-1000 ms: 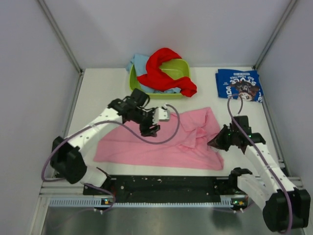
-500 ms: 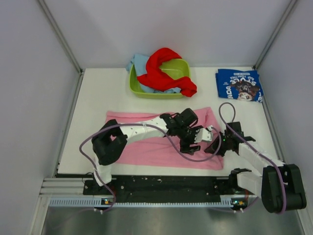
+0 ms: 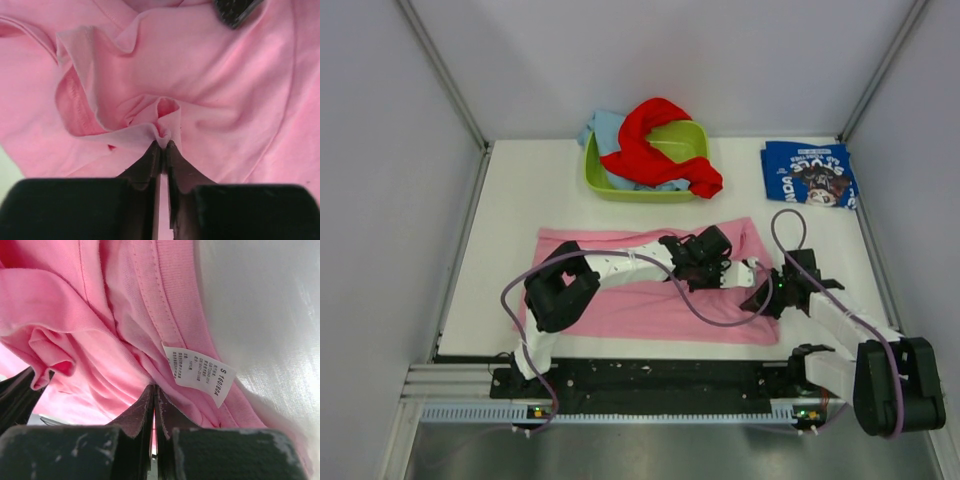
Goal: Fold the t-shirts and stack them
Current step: Fold the flattened tshirt in 1/3 of the way
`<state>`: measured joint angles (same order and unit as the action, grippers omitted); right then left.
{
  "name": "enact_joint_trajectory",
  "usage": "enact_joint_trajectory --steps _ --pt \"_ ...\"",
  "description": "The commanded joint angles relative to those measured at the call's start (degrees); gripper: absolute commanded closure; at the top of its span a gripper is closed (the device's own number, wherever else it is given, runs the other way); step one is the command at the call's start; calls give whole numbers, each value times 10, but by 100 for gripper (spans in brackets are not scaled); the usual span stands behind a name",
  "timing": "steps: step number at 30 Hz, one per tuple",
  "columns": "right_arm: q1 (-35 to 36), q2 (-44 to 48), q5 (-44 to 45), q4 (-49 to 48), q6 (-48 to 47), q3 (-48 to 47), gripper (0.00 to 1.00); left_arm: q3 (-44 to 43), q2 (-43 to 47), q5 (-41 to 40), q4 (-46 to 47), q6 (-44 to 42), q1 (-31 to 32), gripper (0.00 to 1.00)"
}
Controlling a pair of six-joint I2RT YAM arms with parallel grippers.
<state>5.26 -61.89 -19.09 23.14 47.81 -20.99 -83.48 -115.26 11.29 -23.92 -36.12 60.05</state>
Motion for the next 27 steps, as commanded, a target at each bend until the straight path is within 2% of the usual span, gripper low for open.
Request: enact_joint_trajectory --steps 1,7,11,15,18,20,24,27 --pt "-17 4 66 15 -6 14 100 -7 17 -62 13 9 -4 92" --pt "-23 10 81 31 -7 20 100 28 48 15 21 92 -71 87" --pt "-24 19 89 37 -7 19 100 31 40 23 16 139 -126 84" --pt "-23 13 87 38 -11 16 100 33 44 34 2 151 -162 70" --pt "-23 19 86 38 -19 8 100 44 62 38 -2 145 -169 52" --pt "-23 23 82 43 -33 -8 100 53 74 43 -6 134 -169 44" --pt "-17 36 49 25 -81 -67 95 55 98 59 -24 122 -170 44" --pt "5 23 46 0 -107 -114 94 53 113 112 -29 107 -167 44"
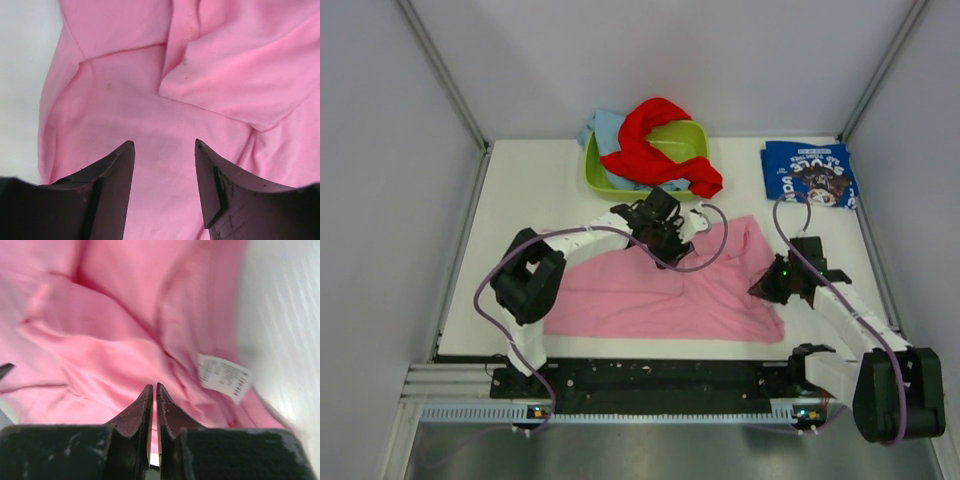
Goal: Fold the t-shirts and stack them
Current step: Fold the flattened tshirt in 1/3 of the way, then grap the side of the flattened tshirt furthest away from the robot with both arms
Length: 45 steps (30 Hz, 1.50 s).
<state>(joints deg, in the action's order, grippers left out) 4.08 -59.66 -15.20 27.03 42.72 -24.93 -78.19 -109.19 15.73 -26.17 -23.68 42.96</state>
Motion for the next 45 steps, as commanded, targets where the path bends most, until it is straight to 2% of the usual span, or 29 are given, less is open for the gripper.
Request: enact_joint_trajectory --steps 1,5,8,11,14,20,25,28,32,36,40,41,45 --pt "22 -11 -3 -57 -60 -81 94 -2 51 88 -4 -15 5 44" --pt "28 -88 -47 -126 -46 -93 99 -30 11 133 -1 -9 26 48" --pt "32 -141 -45 -173 -25 -118 100 -63 -41 106 -4 3 34 51" --pt "32 -179 18 -150 -14 -158 100 -102 -86 77 -21 10 34 53" --pt "30 -207 72 -136 -18 -179 100 -102 -100 58 -15 11 35 53" --pt "23 -280 91 -115 -26 -208 100 -91 -106 -27 -25 5 35 53" --pt "12 -275 103 -95 -48 -243 100 -74 -62 -5 -34 -15 34 49" --pt "12 -256 99 -75 -76 -274 94 -71 -22 38 -55 -39 34 44" --pt "12 -242 113 -58 -105 -313 78 -71 33 70 -119 -80 22 38" --pt "12 -274 115 -47 -116 -355 63 -64 77 63 -181 -119 -37 35" --pt "14 -329 99 -40 -120 -381 57 -31 124 6 -196 -168 -140 30" --pt "15 -339 98 -41 -123 -384 57 -22 134 -14 -193 -186 -168 2" --pt "18 -371 98 -41 -132 -391 59 18 161 -92 -156 -281 -273 1"
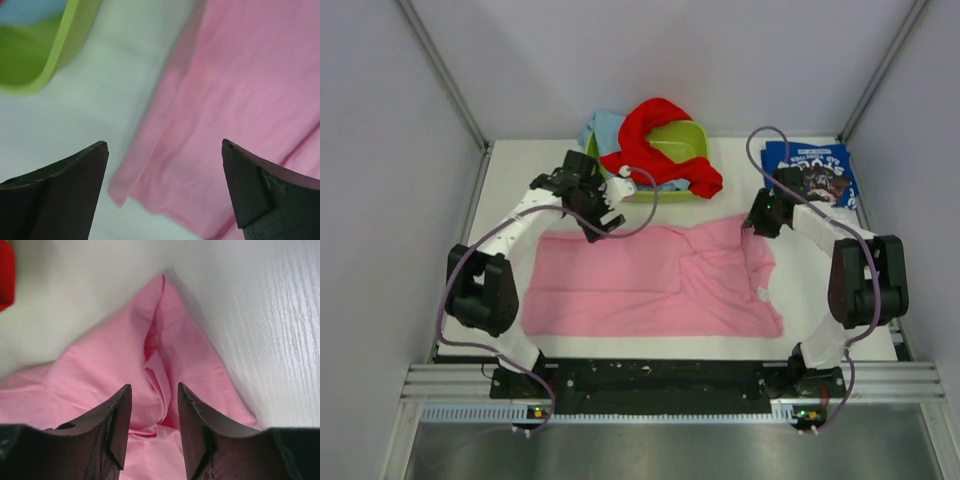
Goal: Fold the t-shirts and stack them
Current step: Grap the side of the flattened tshirt furthest away from the robot with both arms
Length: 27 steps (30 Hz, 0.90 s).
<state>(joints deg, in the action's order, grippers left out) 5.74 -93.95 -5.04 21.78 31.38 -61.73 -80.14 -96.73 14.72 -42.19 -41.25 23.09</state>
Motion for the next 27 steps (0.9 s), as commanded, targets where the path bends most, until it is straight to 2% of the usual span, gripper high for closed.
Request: enact_joint_trajectory --steps 1,4,7,14,17,22,27 --pt "2 -35 -8 12 -21 -24 59 45 37 -97 17 -129 -98 1" --pt "4 -51 -15 11 -27 -29 59 36 18 -104 19 -181 -158 1" --pt "4 -60 -10 8 -26 -32 59 22 -9 -94 13 -214 -191 3" --pt "5 -80 -8 6 -28 -41 67 74 -42 -122 97 -230 -197 6" --pt "5 -82 -15 8 -32 -46 68 64 -69 -130 98 -229 -198 14" --pt "6 -86 -15 7 -36 -51 85 60 -87 -141 98 -232 -201 17" --pt "5 -84 -24 8 -35 -55 93 63 -97 -137 78 -245 -201 13"
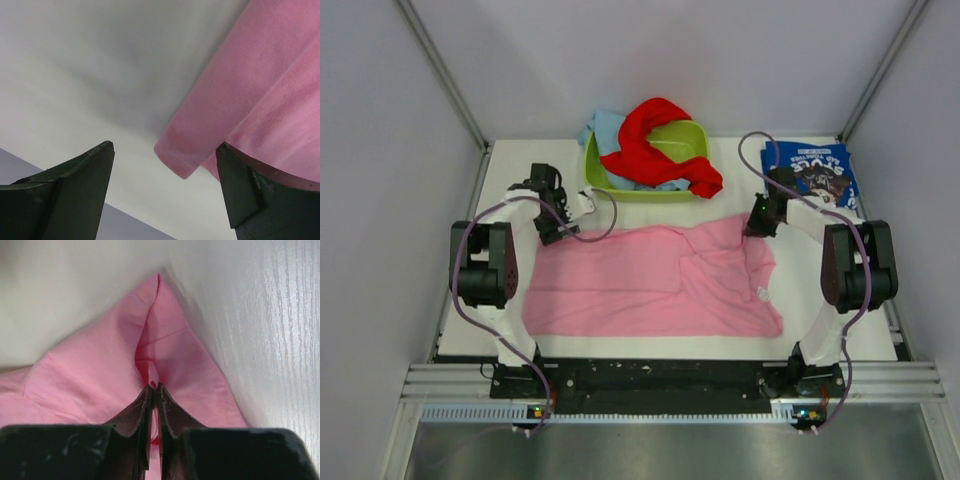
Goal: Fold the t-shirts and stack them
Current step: Grap the side of the flattened tshirt furthest away from the robot with both arms
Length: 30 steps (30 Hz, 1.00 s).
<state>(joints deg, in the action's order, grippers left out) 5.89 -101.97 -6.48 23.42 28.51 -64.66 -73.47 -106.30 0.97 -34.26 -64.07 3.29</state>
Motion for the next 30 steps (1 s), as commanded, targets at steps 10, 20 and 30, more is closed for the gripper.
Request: enact_joint_trajectory --steps 10,20,30 --pt "4 14 -4 0 -12 -43 100 -13 -3 -4 -4 -11 -3 81" --pt "4 103 -7 26 -7 -68 100 -13 54 -33 -5 19 -4 100" --pt "4 239 -18 64 2 -51 100 8 106 -44 -9 18 -7 100"
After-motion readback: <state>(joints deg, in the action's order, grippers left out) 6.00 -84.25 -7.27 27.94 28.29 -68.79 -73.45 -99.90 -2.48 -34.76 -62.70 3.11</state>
